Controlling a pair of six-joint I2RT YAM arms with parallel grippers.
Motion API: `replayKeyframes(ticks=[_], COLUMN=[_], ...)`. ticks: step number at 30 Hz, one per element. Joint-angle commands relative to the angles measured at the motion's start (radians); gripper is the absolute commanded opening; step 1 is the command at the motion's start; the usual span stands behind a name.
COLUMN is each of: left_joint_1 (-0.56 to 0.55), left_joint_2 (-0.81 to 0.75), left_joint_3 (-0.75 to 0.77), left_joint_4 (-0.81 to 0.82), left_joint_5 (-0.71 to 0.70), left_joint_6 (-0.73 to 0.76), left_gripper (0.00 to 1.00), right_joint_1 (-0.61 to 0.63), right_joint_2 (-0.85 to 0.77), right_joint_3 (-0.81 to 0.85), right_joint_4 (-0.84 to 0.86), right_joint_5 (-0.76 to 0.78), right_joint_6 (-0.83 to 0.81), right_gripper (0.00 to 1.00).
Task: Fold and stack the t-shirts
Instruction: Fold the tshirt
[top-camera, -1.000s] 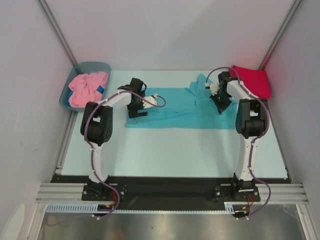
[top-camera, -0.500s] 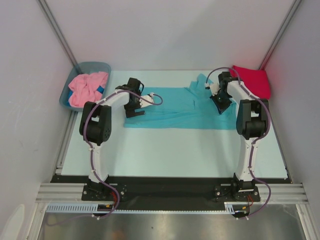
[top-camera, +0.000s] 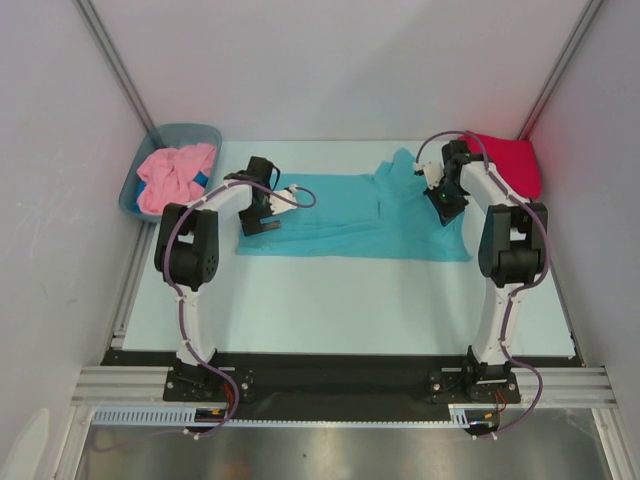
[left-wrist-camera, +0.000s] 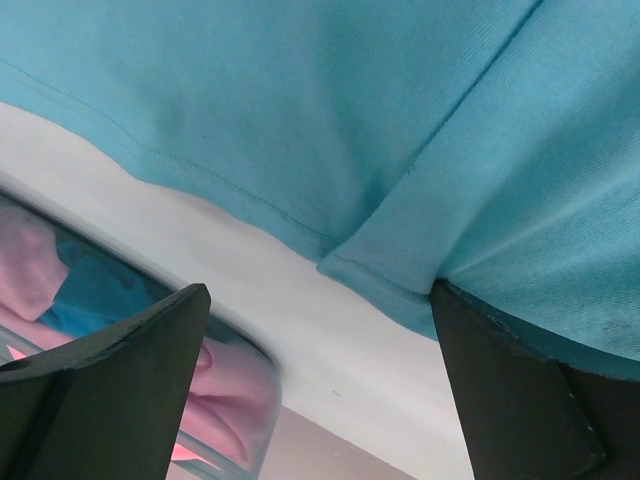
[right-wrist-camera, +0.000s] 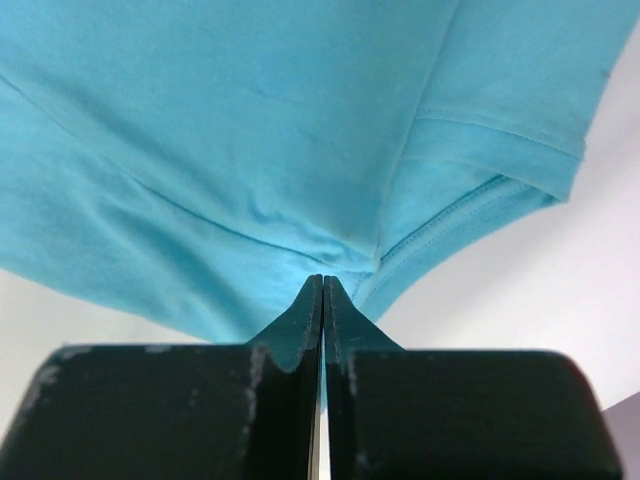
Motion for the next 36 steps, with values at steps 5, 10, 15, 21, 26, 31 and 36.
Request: replayKeyframes(ticks=[5, 10, 15, 21, 26, 31, 36], left_joint_1=[0.065, 0.066, 0.071, 0.074, 0.074, 0.071, 0.062], left_joint_2=[0.068, 0.091, 0.115, 0.089, 0.04, 0.031, 0.009], left_joint_3=[-0.091, -0.087, -0.096, -0.033, 0.149, 0.293, 0.288], left_joint_4=[-0.135, -0.204, -0.264, -0.264, -0.252, -0.253, -0.253], left_joint_5=[-0.165, -0.173, -0.19, -0.127, -0.066, -0.057, -0.055], left_joint_6=[-0.019, -0.052, -0.059, -0.08, -0.129, -0.14, -0.115], left_gripper=[1.0, 1.0, 1.0, 1.0, 1.0, 1.0, 1.0], right_joint_1=[-0.003, -0.002, -0.002, 0.0, 0.026, 0.081, 0.096], right_joint_2=[-0.097, -0.123, -0.139, -0.152, -0.143, -0.133, -0.129], right_joint_3=[-0.021, -0.041, -0.059, -0.073, -0.119, -0.193, -0.216], right_joint_4=[0.012, 0.013, 0.016, 0.016, 0.019, 0.044, 0.046], right_joint_5=[-0.033, -0.034, -0.03, -0.048, -0.063, -0.08, -0.094], right_joint_6=[0.0, -0.002, 0.0, 0.006, 0.009, 0.012, 0.023], right_gripper=[0.0, 0.01, 0.01, 0.01, 0.0, 0.0, 0.0])
